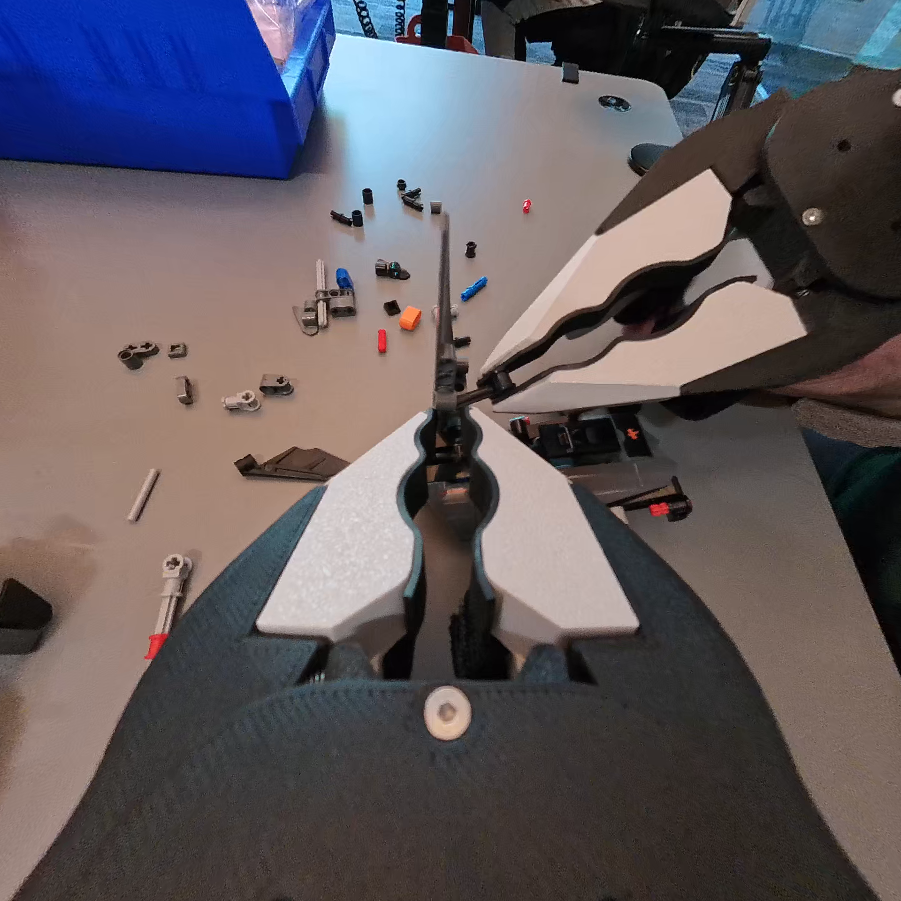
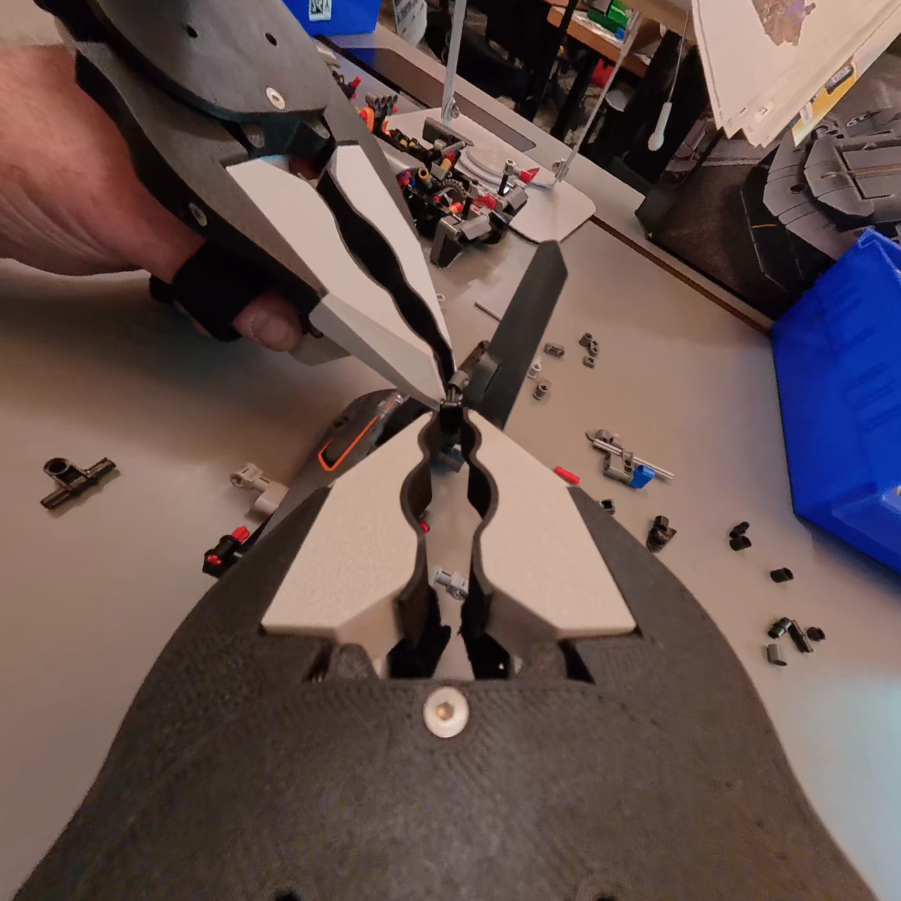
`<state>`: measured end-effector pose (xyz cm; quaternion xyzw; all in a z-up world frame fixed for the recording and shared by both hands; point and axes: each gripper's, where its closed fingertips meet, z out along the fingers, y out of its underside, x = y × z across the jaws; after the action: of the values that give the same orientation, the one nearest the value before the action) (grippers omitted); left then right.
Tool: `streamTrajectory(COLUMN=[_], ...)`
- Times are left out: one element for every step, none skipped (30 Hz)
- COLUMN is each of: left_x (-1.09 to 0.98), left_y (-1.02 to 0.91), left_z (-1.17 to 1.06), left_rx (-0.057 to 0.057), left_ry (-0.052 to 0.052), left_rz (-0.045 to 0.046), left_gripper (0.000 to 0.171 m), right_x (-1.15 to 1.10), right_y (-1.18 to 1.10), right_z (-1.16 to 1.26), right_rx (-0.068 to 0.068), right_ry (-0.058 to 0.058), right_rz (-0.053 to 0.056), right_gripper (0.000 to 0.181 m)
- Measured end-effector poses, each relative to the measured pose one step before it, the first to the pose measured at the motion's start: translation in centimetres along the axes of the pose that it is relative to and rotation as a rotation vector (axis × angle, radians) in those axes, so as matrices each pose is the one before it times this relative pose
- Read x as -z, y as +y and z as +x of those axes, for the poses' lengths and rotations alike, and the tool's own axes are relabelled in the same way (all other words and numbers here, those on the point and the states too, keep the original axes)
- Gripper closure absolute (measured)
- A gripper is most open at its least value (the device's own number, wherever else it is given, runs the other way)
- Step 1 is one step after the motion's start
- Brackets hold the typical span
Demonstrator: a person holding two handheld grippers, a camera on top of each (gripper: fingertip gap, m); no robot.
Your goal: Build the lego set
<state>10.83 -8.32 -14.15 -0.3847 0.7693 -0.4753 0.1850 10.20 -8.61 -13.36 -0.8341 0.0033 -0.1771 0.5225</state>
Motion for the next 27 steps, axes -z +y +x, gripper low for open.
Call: streamTrajectory(left_x=[0.0,-0.027,-0.028,-0.012,-0.013,-0.021,-0.005,-0.012,-0.023,-0.021,-0.029,-0.047,-0.023,0.004,-0.017,-0.023,-0.028,-0.006,0.001,-0.011,-0.082,-0.097,0.042,0.076,0.036,0.207,0.412], left_y=[-0.045,0.019,-0.01,-0.015,-0.01,0.001,0.006,-0.007,-0.028,-0.015,-0.034,-0.01,0.005,-0.001,-0.014,-0.043,-0.015,-0.008,-0.005,0.016,-0.049,0.099,-0.042,-0.026,0.011,-0.155,-0.341], left_z=[0.012,-0.021,-0.031,-0.01,0.027,0.016,-0.003,0.003,0.011,-0.001,0.023,0.061,0.089,0.08,0.066,0.076,0.067,0.094,0.117,0.304,0.746,-0.044,-0.131,-0.29,0.272,0.167,-0.149], left_rx=[-0.0018,-0.0013,-0.0027,-0.0046,-0.005,-0.004,-0.0015,0.0039,0.0074,0.0031,0.0039,-0.0017,-0.004,0.0056,0.0107,0.0036,-0.0004,0.0053,0.0066,0.0026,0.0057,0.0016,-0.0347,-0.0293,-0.0014,0.0171,-0.0026], left_ry=[-0.0008,-0.0031,-0.0036,-0.0041,-0.0028,-0.0036,-0.0036,-0.0019,-0.001,-0.0032,-0.0053,-0.0073,-0.0056,-0.0055,-0.0067,-0.0089,-0.0112,-0.0095,-0.0079,0.0036,0.0246,-0.0266,-0.0265,-0.0269,0.0228,0.0224,0.004], left_rz=[0.00247,-0.00197,-0.00021,0.00031,-0.00016,-0.00059,-0.00051,0.00002,0.00129,0.00051,0.00001,0.00082,-0.00052,-0.00124,-0.00129,0.0019,0.0003,-0.00291,-0.00287,-0.00194,0.00348,-0.00591,0.0028,0.00059,-0.00258,0.00608,0.01638], left_gripper=[0.165,0.165,0.165,0.165,0.166,0.165,0.165,0.165,0.165,0.165,0.165,0.165,0.166,0.166,0.166,0.166,0.166,0.167,0.167,0.171,0.171,0.171,0.171,0.171,0.171,0.171,0.171], right_x=[-0.033,-0.014,-0.003,0.012,0.036,0.014,0.002,0.003,0.012,0.015,0.047,0.069,0.104,0.063,0.078,0.092,0.094,0.102,0.091,0.035,-0.01,-0.009,-0.015,-0.05,-0.05,-0.001,0.003], right_y=[0.071,-0.045,0.018,0.053,0.026,0.001,0.022,0.035,0.022,0.029,0.024,0.048,0.015,0.009,0.018,0.034,0.036,0.015,0.032,0.035,0.071,0.093,-0.026,0.016,0.053,-0.053,-0.07], right_z=[0.015,0.007,0.045,0.034,0.011,0.001,-0.002,0.019,0.056,0.047,0.01,-0.03,-0.03,-0.018,-0.002,0.036,-0.001,-0.03,0.023,0.011,-0.065,0.018,-0.1,-0.022,-0.027,0.014,-0.023], right_rx=[0.0013,-0.0048,-0.003,0.0031,0.0023,-0.0029,-0.0038,-0.0056,-0.0053,-0.0121,-0.0159,-0.015,-0.0113,-0.0152,-0.0251,-0.0289,-0.0196,-0.013,-0.0069,-0.0068,-0.007,0.0015,-0.0032,-0.0118,-0.0023,0.0045,0.001], right_ry=[0.005,0.0019,0.0019,0.0035,0.0036,0.0027,0.0027,0.0015,-0.0003,-0.002,-0.0022,-0.005,-0.0064,-0.0086,-0.0135,-0.0142,-0.0106,-0.0077,-0.0021,0.0015,0.0002,0.0041,-0.0054,-0.0033,-0.0019,0.0035,-0.0011], right_rz=[-0.0089,0.0008,-0.0027,-0.0078,-0.0081,-0.0055,-0.0047,-0.0053,-0.004,-0.0025,0.0011,0.0004,-0.0006,-0.0005,0.0033,0.0027,-0.0011,-0.002,-0.0029,-0.0012,-0.0032,-0.0034,0.0061,0.0025,-0.002,0.0033,0.0035], right_gripper=[0.176,0.176,0.176,0.176,0.176,0.176,0.176,0.176,0.176,0.176,0.176,0.176,0.176,0.176,0.176,0.176,0.176,0.176,0.176,0.176,0.176,0.176,0.176,0.176,0.176,0.176,0.176])
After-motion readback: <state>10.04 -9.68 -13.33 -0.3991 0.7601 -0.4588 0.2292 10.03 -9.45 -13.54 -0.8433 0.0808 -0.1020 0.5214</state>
